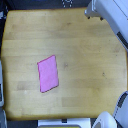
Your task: Folding a cloth
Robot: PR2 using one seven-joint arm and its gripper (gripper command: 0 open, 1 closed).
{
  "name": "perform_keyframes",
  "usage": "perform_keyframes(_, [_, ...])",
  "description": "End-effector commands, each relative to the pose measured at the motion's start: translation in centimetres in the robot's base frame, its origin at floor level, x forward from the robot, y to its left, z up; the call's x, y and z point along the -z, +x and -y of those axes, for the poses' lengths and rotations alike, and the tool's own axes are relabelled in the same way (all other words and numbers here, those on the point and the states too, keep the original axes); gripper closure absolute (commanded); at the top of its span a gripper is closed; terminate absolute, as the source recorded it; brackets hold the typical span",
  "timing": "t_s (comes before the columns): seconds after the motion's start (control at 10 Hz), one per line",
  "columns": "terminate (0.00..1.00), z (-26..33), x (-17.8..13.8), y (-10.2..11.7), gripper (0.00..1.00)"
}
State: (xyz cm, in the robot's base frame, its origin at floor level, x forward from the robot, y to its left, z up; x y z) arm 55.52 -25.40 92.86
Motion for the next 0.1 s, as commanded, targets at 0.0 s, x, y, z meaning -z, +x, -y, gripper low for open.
perform_keyframes(0.0, [1.00,6.77,0.35,1.13,0.00])
